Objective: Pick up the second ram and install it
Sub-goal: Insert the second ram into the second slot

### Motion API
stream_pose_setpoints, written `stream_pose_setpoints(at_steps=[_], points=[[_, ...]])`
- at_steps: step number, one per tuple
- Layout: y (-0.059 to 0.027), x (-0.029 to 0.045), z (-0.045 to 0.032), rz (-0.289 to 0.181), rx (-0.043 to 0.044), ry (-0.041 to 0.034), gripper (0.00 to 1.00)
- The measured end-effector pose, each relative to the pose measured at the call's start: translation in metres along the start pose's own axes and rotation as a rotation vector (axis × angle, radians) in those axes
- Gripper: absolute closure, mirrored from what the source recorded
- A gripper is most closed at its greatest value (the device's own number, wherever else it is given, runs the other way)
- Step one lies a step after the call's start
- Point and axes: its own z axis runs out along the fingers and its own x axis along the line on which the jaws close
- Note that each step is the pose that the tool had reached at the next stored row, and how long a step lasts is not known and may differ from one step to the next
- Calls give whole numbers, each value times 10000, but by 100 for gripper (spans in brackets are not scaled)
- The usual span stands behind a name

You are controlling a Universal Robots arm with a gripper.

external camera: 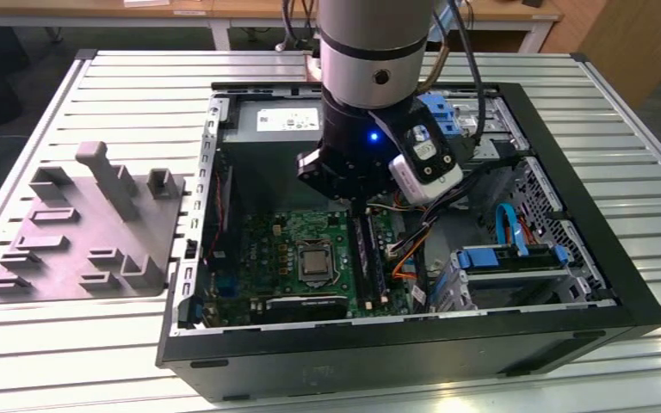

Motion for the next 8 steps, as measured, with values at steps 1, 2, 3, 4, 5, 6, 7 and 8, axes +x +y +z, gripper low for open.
stream_pose_setpoints(at_steps=[1, 2, 3, 4, 5, 6, 7, 8], points=[[-1, 1, 18, 0, 1, 0, 89], [-1, 2, 36, 0, 0, 0, 89], [-1, 3, 55, 0, 0, 0, 89], [-2, 4, 73, 0, 1, 0, 89], [-3, 5, 91, 0, 1, 0, 89], [-3, 6, 108, 4, 2, 0, 89], [-4, 7, 127, 16, 1, -1, 89], [-4, 8, 145, 38, 3, -1, 89]])
